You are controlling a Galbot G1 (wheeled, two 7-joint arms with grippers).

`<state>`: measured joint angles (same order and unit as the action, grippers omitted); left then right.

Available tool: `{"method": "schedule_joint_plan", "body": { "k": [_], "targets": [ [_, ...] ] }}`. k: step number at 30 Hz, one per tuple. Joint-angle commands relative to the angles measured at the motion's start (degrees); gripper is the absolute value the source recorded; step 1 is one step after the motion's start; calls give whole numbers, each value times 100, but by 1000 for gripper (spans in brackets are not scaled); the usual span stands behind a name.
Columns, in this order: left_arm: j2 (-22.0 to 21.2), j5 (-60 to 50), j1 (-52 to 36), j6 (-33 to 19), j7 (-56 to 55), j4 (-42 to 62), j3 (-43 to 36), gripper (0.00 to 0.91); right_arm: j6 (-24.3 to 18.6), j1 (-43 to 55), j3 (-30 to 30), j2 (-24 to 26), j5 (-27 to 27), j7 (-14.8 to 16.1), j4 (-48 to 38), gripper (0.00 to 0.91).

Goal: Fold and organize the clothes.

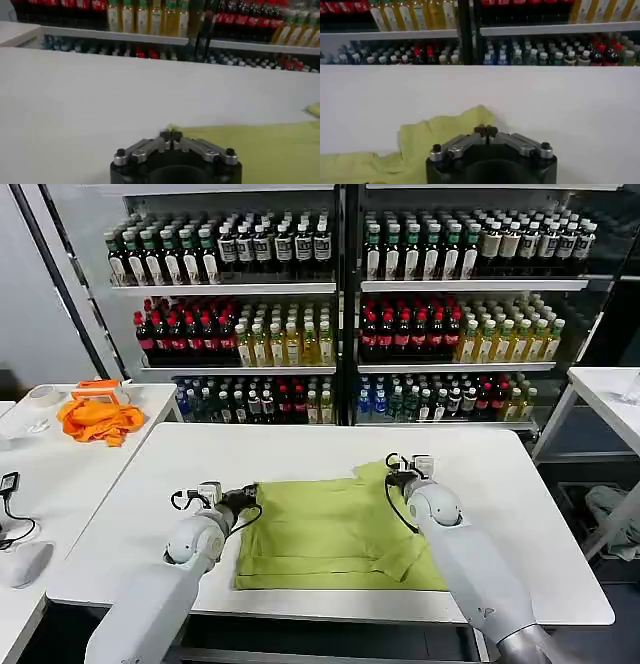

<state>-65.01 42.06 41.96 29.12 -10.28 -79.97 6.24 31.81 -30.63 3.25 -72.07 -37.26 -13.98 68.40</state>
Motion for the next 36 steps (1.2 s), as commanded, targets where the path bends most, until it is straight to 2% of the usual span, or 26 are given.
{"method": "schedule_joint_plan", "body": {
  "k": [1, 15, 22, 36],
  "targets": [
    [62, 164, 66, -96, 17, -276, 122, 10, -229, -33, 43, 35, 8, -2, 266, 0],
    [272, 411, 468, -144, 10, -1044, 351, 10, -357, -730, 299, 384, 23, -12, 1496, 0],
    [422, 400, 894, -128, 30, -1564, 493, 10, -323, -1428, 591, 680, 42, -21, 2512, 0],
    [592, 313, 1806, -74, 63, -2418, 766, 10, -249, -3095, 1319, 945, 358, 64, 3897, 0]
  ]
}}
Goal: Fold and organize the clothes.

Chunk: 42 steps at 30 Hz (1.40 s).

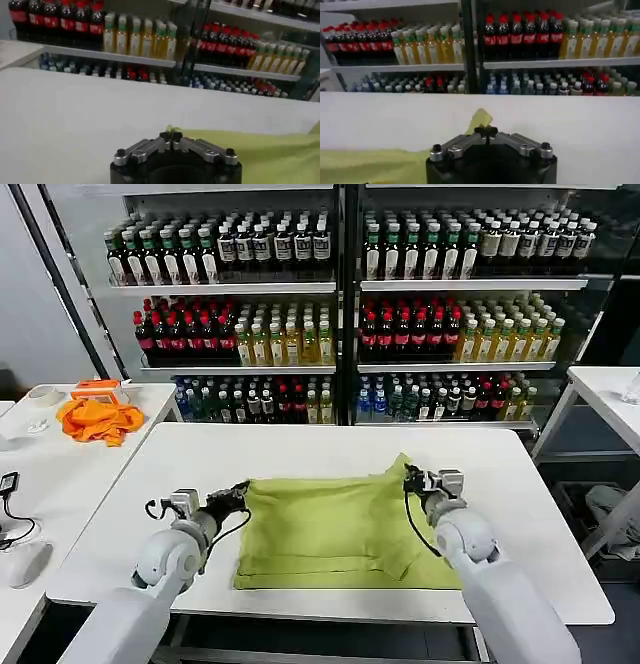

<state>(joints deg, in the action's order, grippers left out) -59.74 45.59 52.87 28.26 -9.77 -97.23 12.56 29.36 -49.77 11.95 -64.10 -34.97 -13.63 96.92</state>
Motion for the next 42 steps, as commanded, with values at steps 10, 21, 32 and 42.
{"method": "schedule_joint_plan", "body": {
  "k": [10, 21, 32, 42],
  "targets": [
    [72, -99, 1131, 71, 10, -907, 285, 10, 56, -1923, 817, 144, 206, 33, 1575, 0],
    [32, -216, 1152, 92, 13, -821, 256, 10, 79, -2005, 854, 42, 253, 21, 1344, 0],
    [-46, -417, 1196, 123, 105, -783, 231, 907, 317, -1984, 804, -56, 339, 17, 1228, 907],
    [-129, -419, 1421, 15, -46, -1130, 355, 907, 151, -2328, 1003, -58, 536, 13, 1725, 907]
  ]
}}
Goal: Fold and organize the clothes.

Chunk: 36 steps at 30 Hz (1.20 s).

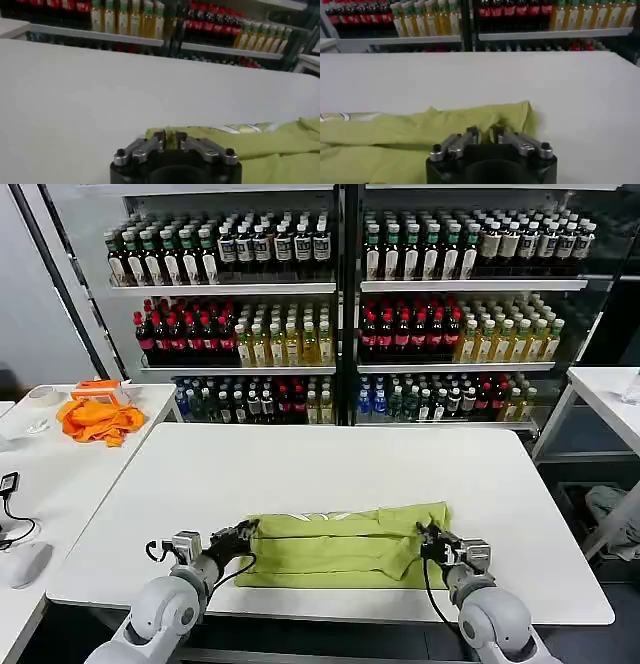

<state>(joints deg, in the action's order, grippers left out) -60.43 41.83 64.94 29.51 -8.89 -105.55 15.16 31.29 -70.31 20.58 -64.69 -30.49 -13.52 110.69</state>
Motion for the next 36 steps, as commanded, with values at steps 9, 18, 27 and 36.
{"method": "schedule_joint_plan", "body": {
  "k": [9, 18, 27, 36],
  "targets": [
    [-759, -2, 714, -614, -554, -384, 171, 907, -160, -913, 412, -134, 227, 6, 802, 907],
    [-1256, -192, 712, -1070, -615, -77, 61, 907, -291, -1211, 448, -240, 392, 8, 831, 907],
    [-1366, -416, 876, -1576, -581, 142, 22, 10, -386, -1335, 473, -300, 467, 6, 857, 907],
    [-1484, -411, 935, -1905, -547, 311, 71, 10, -446, -1376, 460, -332, 505, -19, 867, 907]
  ]
}}
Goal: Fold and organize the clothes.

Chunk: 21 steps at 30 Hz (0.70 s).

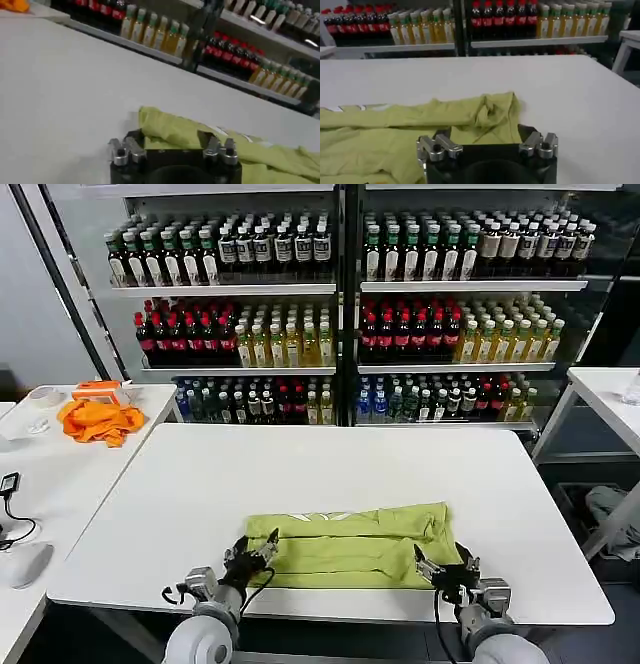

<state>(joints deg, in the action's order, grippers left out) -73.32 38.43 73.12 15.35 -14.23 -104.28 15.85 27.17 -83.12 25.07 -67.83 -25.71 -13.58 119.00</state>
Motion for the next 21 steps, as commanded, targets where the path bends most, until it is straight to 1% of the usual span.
{"method": "schedule_joint_plan", "body": {
  "k": [1, 8, 11, 15, 21],
  "targets": [
    [-203, -69, 115, -517, -8, 198, 6, 10, -38, -95, 9, -22, 30, -18, 33, 907],
    [-336, -35, 148, -793, 78, 295, 14, 10, -90, -128, -22, -63, 51, -56, 45, 907],
    [-291, -82, 214, -917, 162, 227, -20, 10, -118, -135, -18, -71, 65, -86, 51, 907],
    [-203, -33, 233, -961, 170, 64, 47, 10, -147, -165, -9, -82, 81, -84, 67, 907],
    [-77, 60, 237, -995, 172, -225, 344, 10, -188, -212, 23, -102, 101, -86, 98, 907]
  ]
}}
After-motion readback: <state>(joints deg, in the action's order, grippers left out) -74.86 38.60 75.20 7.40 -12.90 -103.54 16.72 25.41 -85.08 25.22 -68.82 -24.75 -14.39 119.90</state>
